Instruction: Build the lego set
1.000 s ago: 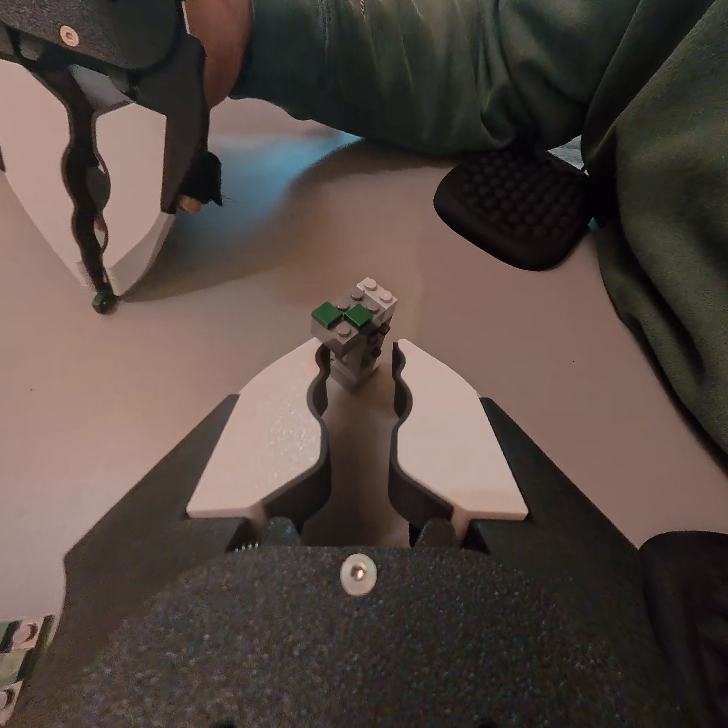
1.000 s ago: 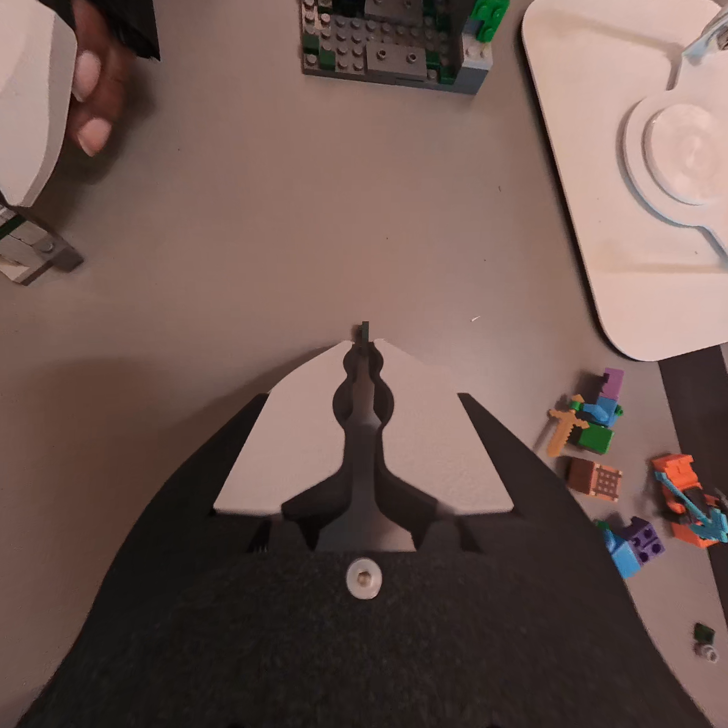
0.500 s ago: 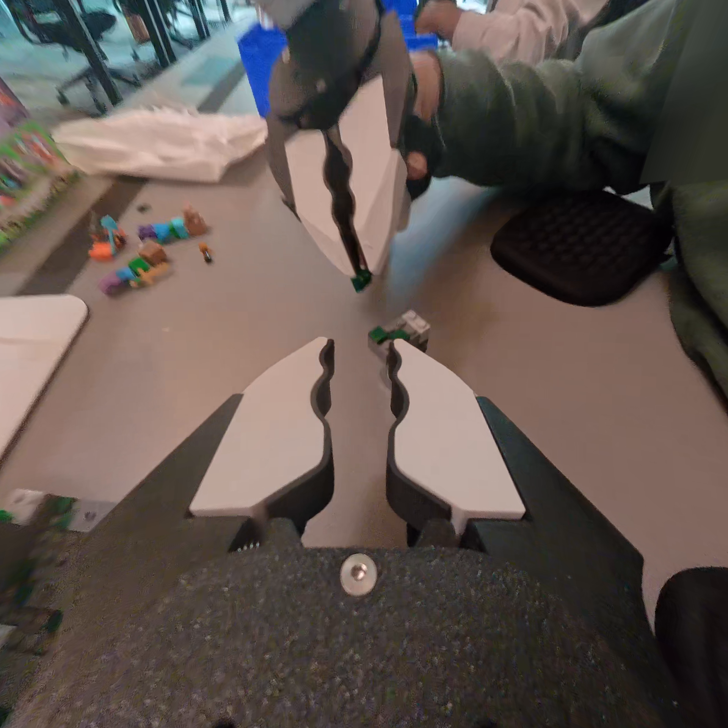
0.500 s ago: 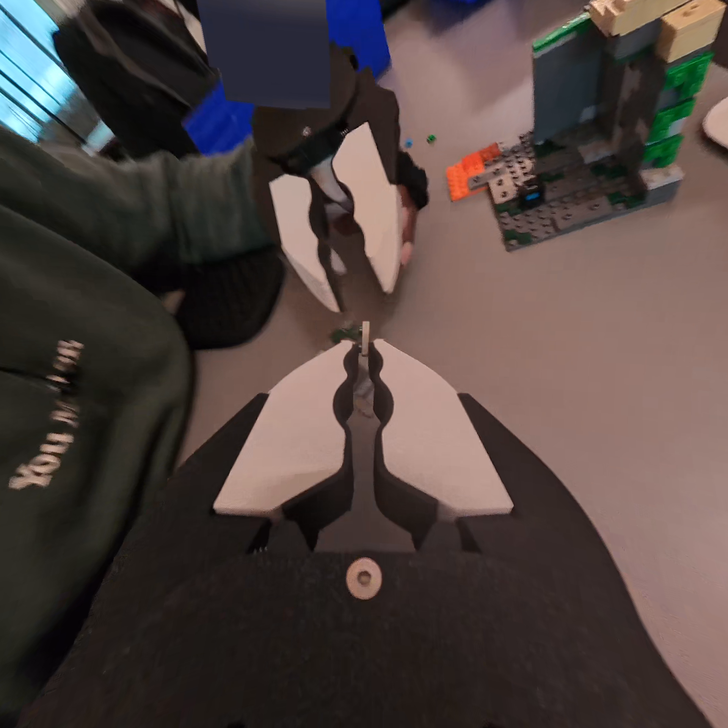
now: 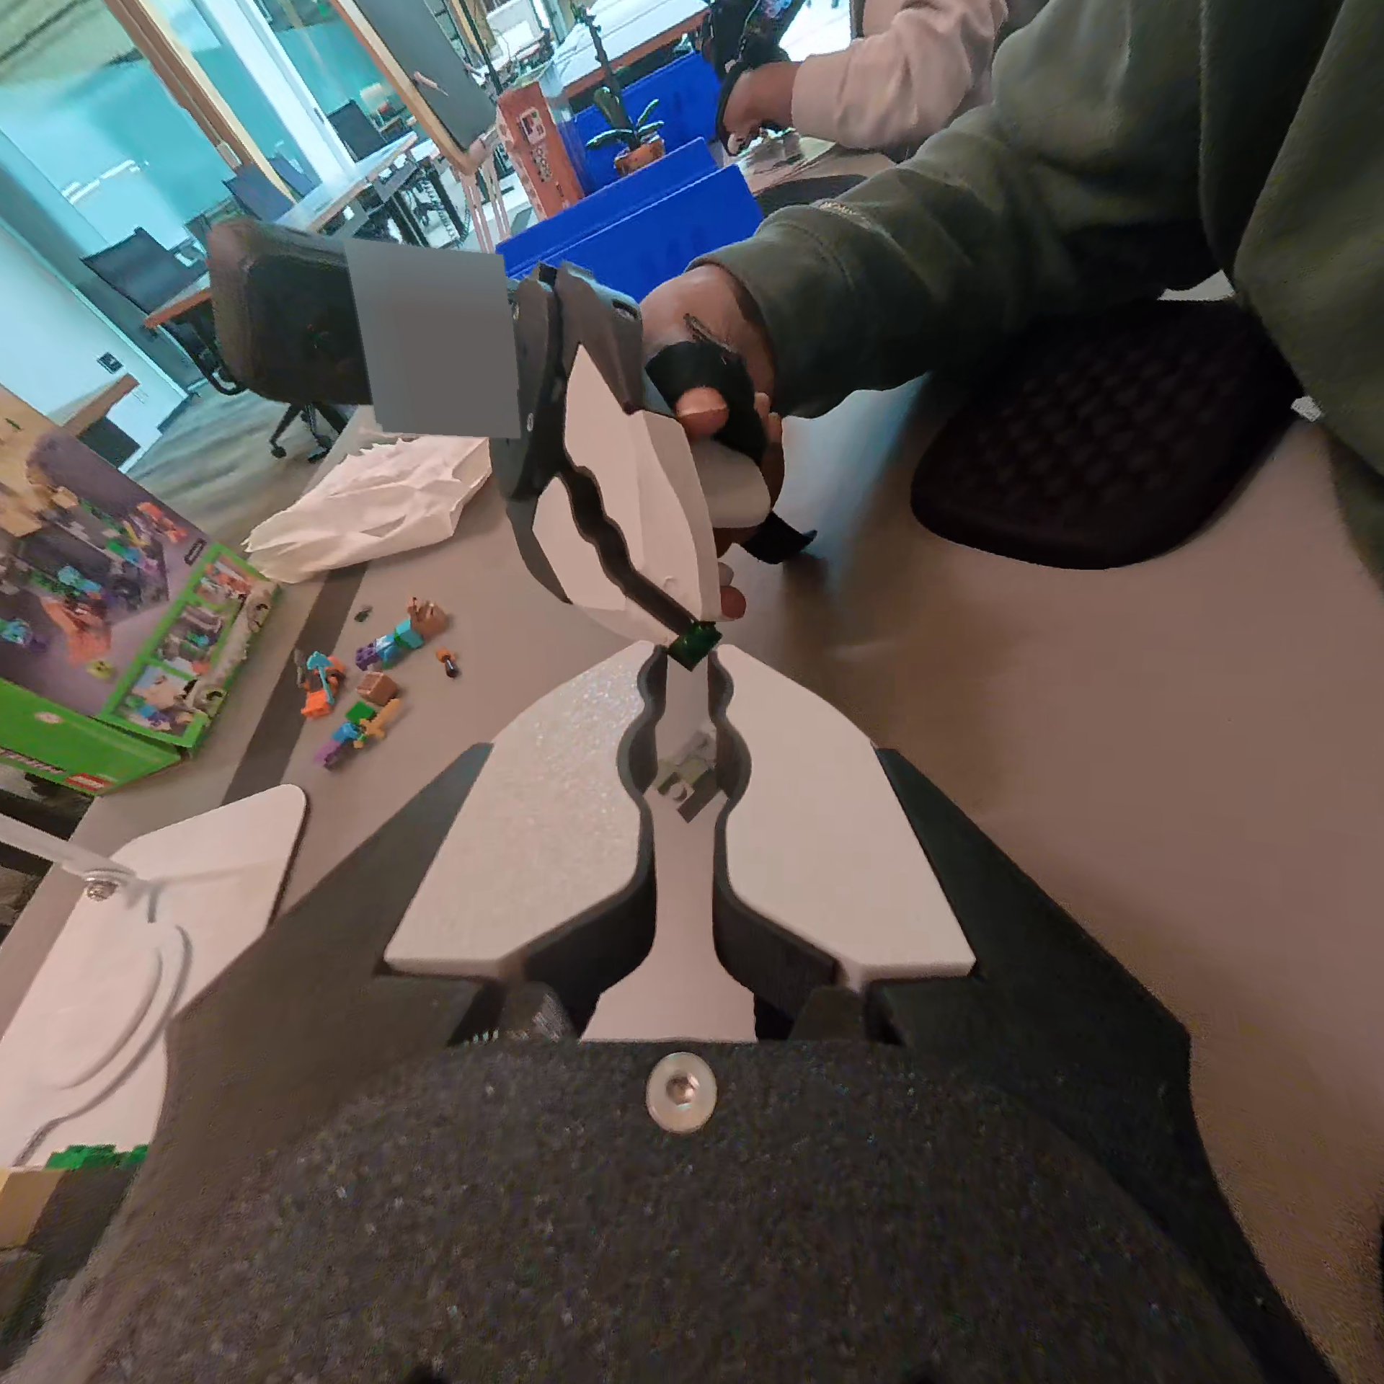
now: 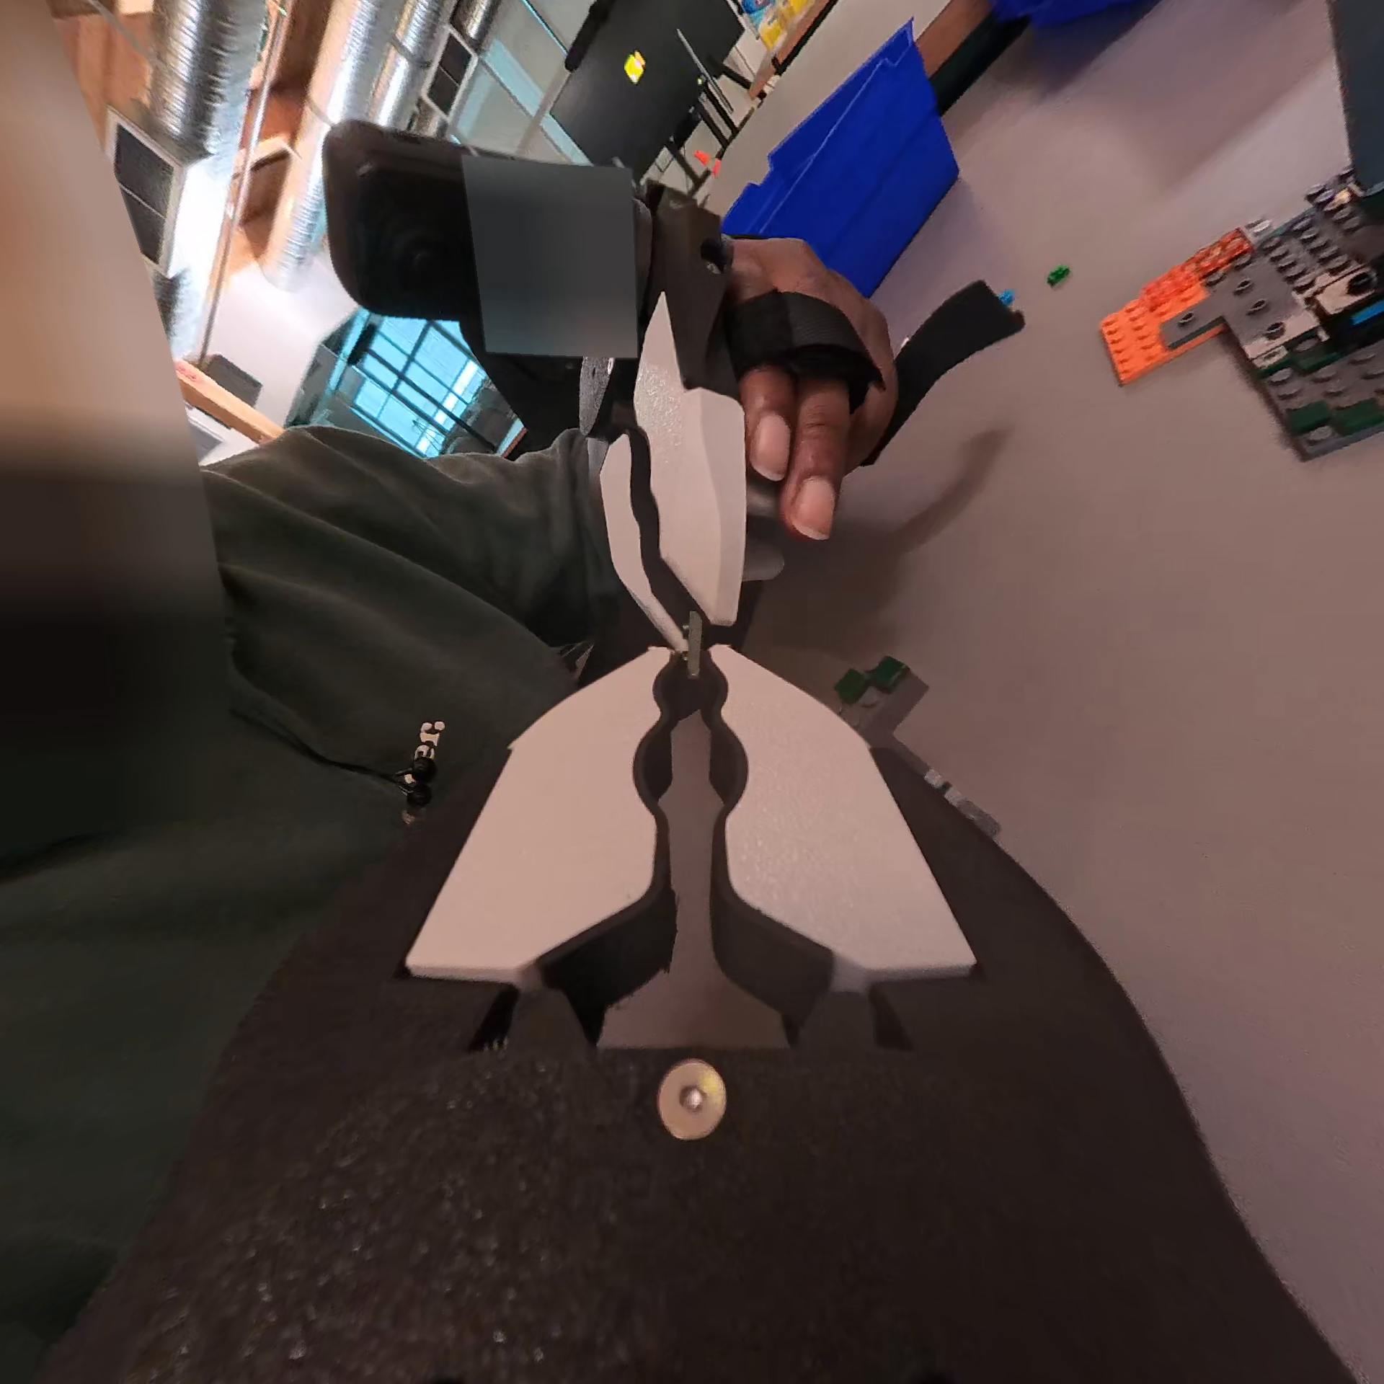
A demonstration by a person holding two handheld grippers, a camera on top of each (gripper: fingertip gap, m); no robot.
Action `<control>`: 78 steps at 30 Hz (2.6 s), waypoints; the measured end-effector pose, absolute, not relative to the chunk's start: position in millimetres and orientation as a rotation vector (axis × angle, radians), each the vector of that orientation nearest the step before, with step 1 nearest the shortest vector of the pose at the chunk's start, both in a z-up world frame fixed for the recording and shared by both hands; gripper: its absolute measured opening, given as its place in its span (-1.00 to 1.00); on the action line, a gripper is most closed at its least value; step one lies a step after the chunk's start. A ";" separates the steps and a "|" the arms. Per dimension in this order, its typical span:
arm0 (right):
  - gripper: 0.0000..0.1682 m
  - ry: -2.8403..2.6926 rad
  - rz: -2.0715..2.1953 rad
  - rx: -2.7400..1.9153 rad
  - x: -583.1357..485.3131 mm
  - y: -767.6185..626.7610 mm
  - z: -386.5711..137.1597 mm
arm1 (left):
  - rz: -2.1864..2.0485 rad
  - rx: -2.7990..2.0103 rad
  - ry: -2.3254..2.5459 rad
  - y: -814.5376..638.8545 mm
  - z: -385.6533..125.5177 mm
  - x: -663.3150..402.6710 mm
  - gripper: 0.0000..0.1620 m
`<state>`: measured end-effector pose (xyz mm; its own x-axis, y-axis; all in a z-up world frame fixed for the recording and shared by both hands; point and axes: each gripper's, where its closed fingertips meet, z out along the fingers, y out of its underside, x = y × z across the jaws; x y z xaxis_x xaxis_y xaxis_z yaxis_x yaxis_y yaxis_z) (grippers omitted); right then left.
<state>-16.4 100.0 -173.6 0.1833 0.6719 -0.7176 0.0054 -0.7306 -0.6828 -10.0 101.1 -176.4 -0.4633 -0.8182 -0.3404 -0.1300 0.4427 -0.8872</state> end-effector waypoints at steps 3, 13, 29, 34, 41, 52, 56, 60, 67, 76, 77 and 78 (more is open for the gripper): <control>-0.95 -0.629 1.614 -1.910 -17.1 98.7 -172.0 | -1.068 -0.791 1.867 99.9 -174.7 -10.0 -0.88; -0.82 -1.096 0.862 -1.781 -10.5 103.7 -183.1 | -1.397 -0.995 1.847 108.9 -182.5 -13.7 -0.90; -0.91 -1.146 0.386 -1.779 -9.7 123.8 -196.2 | -1.567 -1.137 1.831 119.3 -196.8 -5.7 -0.91; -0.92 -0.983 0.455 -1.900 -5.3 124.3 -198.4 | -1.471 -1.133 1.846 122.9 -199.1 -8.0 -0.86; -0.92 -0.741 0.509 -2.019 1.3 114.8 -206.0 | -1.400 -1.174 1.948 126.2 -222.2 -13.6 -0.50; -0.92 -0.486 0.486 -2.078 -3.4 108.0 -217.8 | -1.394 -1.105 2.192 101.3 -255.0 -3.5 -0.54; -0.92 -0.466 0.459 -2.084 -3.8 108.9 -217.9 | -1.373 -1.095 2.168 99.7 -253.6 -1.2 -0.65; -0.92 -0.463 0.466 -2.092 -5.7 109.0 -218.6 | -1.355 -1.112 2.156 100.2 -254.6 -1.9 -0.65; -0.91 -0.482 0.470 -2.093 -6.9 106.6 -218.7 | -1.348 -1.120 2.152 98.9 -254.9 -1.8 -0.67; -0.86 -0.506 0.485 -2.096 -7.6 104.5 -220.6 | -1.350 -1.122 2.151 98.3 -255.1 -2.0 -0.69; -0.87 -0.507 0.487 -2.098 -7.4 104.4 -221.2 | -1.351 -1.122 2.151 98.3 -255.1 -2.1 -0.69; -0.87 -0.508 0.490 -2.100 -7.3 104.3 -221.8 | -1.351 -1.122 2.151 98.2 -255.0 -2.1 -0.69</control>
<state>-7.3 104.3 -221.8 0.8375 0.5247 -0.1524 0.1711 -0.5167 -0.8389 -2.1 98.2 -255.0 -0.6185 -0.7789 0.1040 -0.4318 0.2263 -0.8731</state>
